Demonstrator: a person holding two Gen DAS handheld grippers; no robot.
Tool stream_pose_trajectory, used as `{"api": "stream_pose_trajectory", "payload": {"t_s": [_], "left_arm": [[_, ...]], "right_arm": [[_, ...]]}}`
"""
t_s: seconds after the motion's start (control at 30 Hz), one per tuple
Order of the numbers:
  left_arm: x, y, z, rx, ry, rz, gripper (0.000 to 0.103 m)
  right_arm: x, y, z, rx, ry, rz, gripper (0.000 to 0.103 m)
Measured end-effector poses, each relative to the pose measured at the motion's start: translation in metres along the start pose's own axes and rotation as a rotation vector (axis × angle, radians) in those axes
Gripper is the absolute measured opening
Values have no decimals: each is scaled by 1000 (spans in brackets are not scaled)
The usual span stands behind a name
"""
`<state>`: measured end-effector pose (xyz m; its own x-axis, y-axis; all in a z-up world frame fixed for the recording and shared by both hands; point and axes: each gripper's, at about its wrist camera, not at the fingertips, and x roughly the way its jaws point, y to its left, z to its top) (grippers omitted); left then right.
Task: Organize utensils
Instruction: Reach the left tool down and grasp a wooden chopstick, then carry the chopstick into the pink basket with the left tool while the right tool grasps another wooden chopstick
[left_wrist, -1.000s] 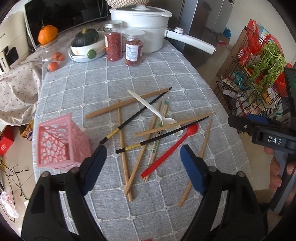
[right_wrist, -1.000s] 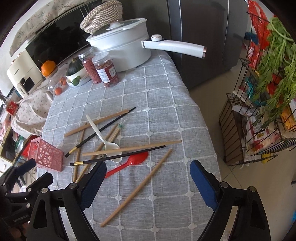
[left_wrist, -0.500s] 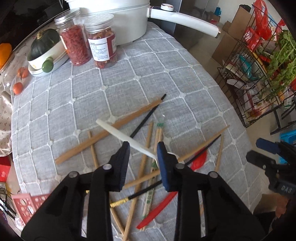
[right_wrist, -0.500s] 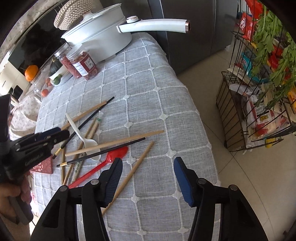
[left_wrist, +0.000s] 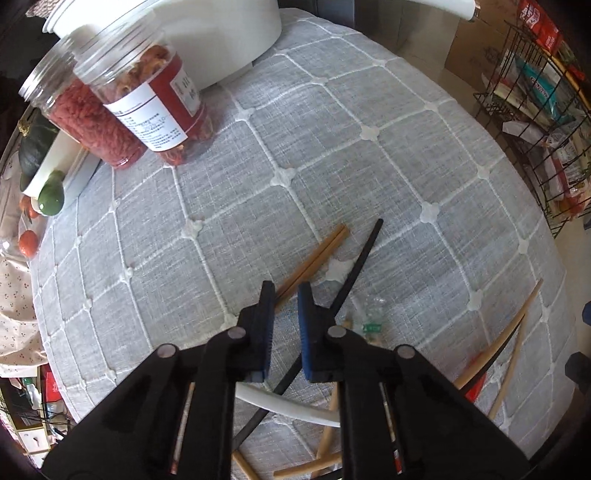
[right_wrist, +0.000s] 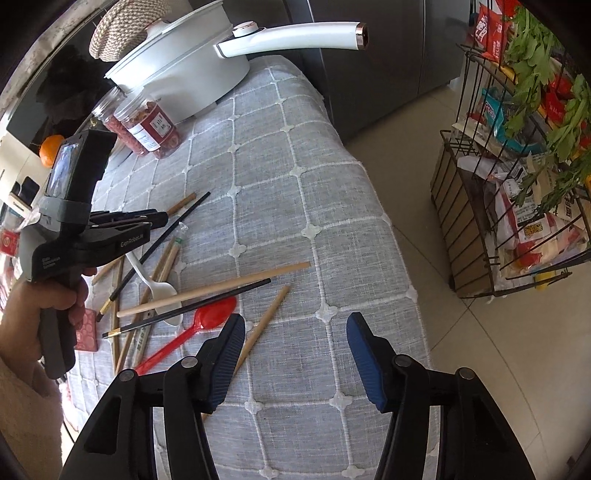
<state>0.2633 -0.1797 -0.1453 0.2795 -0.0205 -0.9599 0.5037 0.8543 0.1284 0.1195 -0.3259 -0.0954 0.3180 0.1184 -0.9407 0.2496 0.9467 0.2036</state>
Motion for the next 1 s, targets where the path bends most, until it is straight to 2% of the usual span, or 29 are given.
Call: {"api": "stream_pose_trajectory", "payload": {"t_s": [0.07,0.13,0.2,0.27,0.37,0.5,0.6,0.67,0.77,1.0], "left_arm": [[0,3,0,1,14,-23,14],[1,3,0,22,27,9,14],[3,4,1,25,23,15,17],[6,6,1,20,24,26,25],[10,12,4,-22,10,7,26],[7,28,-2,-80,-2,-45,26],[4,36,-7,-108,-1,-20,15],[-3,37,-10,-98,-28,29,5],[-25,49,-14,-144,-75,9,5],[-98,68,-31,-165,-243,6,5]], "right_arm": [[0,2,-1,-2,3,7,58],[0,4,-2,-7,4,12,58],[1,6,-2,-11,4,11,58],[2,7,-2,-10,6,12,58],[3,7,-2,-13,8,10,58],[4,6,-4,-14,13,11,58],[6,6,-4,-11,18,14,58],[7,7,-3,-10,22,19,58],[7,9,-3,-14,22,25,58],[11,15,-1,-11,30,35,58]]}}
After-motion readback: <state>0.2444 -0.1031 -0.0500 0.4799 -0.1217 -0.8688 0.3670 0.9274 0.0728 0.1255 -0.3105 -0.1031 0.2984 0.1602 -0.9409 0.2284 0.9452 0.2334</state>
